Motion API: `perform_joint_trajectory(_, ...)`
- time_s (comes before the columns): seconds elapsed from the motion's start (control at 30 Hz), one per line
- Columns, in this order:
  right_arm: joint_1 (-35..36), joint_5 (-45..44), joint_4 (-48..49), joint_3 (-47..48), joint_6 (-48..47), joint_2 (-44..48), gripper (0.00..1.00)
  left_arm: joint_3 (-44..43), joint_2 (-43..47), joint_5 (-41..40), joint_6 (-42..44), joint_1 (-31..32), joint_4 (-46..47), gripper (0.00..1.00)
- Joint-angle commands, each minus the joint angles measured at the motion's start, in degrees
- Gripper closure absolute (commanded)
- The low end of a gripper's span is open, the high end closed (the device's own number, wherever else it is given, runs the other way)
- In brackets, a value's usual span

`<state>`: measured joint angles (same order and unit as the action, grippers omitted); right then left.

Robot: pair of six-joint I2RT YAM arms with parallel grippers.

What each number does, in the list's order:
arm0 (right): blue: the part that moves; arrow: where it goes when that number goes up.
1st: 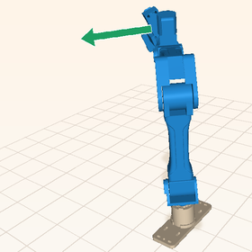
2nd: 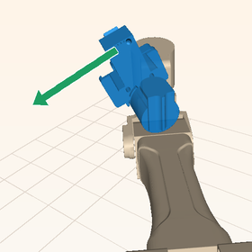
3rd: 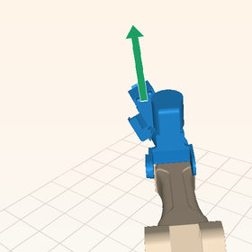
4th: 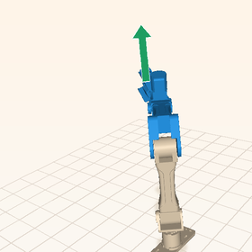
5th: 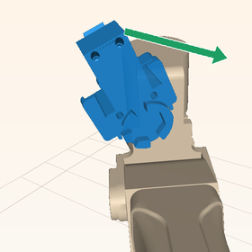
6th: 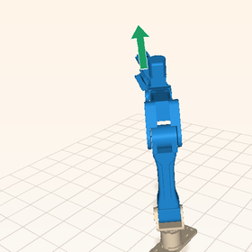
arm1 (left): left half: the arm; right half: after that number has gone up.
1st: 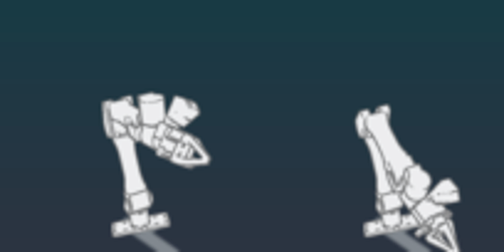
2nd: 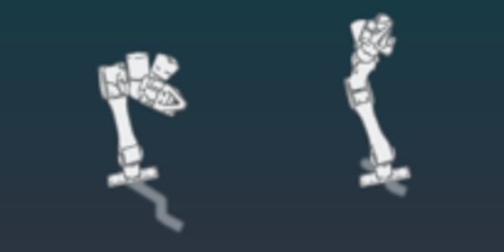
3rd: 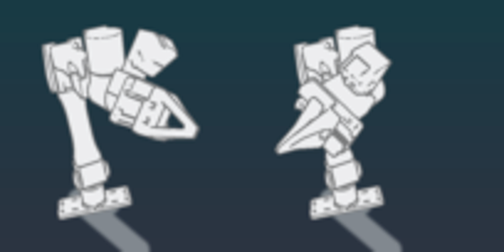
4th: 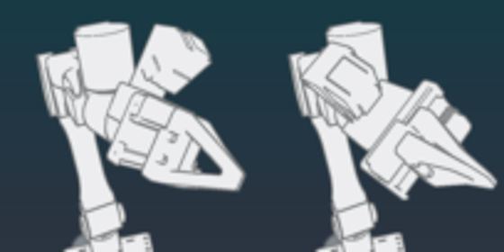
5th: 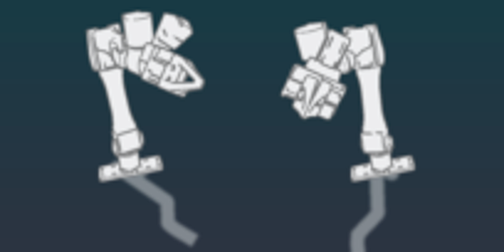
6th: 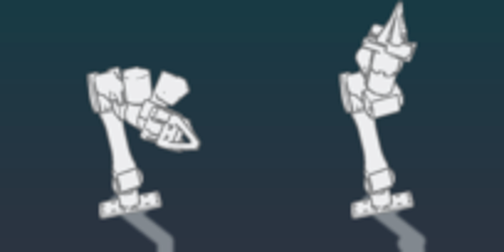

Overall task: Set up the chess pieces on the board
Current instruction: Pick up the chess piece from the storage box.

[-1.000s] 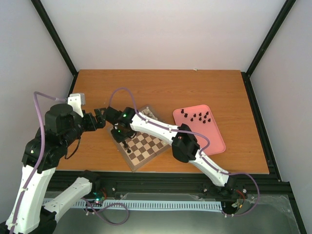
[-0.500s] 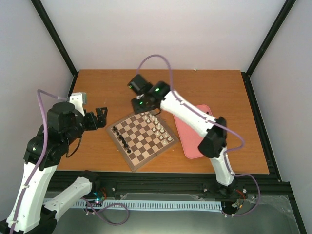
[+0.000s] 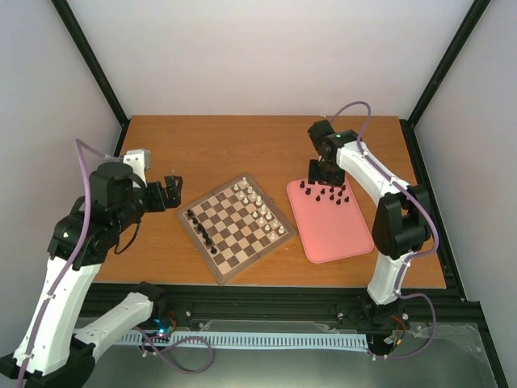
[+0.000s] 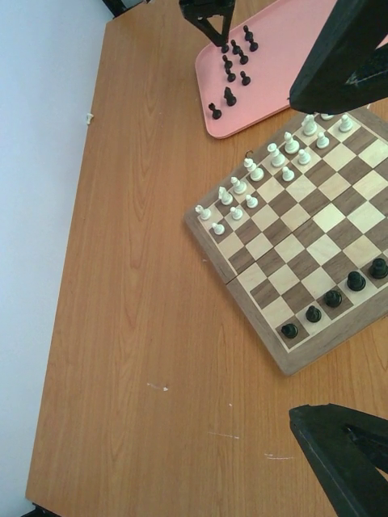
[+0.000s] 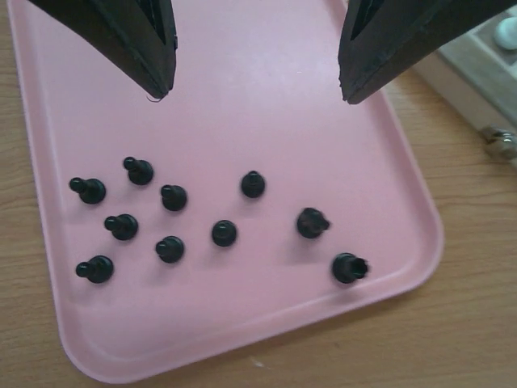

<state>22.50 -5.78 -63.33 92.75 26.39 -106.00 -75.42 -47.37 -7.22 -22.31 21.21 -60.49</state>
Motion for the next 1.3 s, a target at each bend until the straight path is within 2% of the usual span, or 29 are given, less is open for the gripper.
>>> perform_joint_trajectory(0.0, -2.61, 3.92, 3.8, -1.99, -2.94, 0.63, 0.47, -1.2, -1.21, 0.46, 0.86, -0.21, 0.28, 0.0)
perform_joint_trajectory(0.13, -2.61, 4.29, 3.98, -0.72, -5.52, -2.09, 0.52, -1.8, -2.7, -0.25, 0.85, -0.15, 0.02, 0.0)
perform_joint_trajectory(0.77, -2.29, 7.51, 5.15, 4.45, -9.09, -9.83, 0.54, -1.88, -7.13, -0.33, -1.03, -0.2, 2.5, 0.0)
perform_joint_trajectory(1.27, -1.63, 10.59, 6.45, 1.58, -8.04, -10.13, 0.54, -0.88, -8.41, 0.25, -1.78, -0.16, 4.35, 0.0)
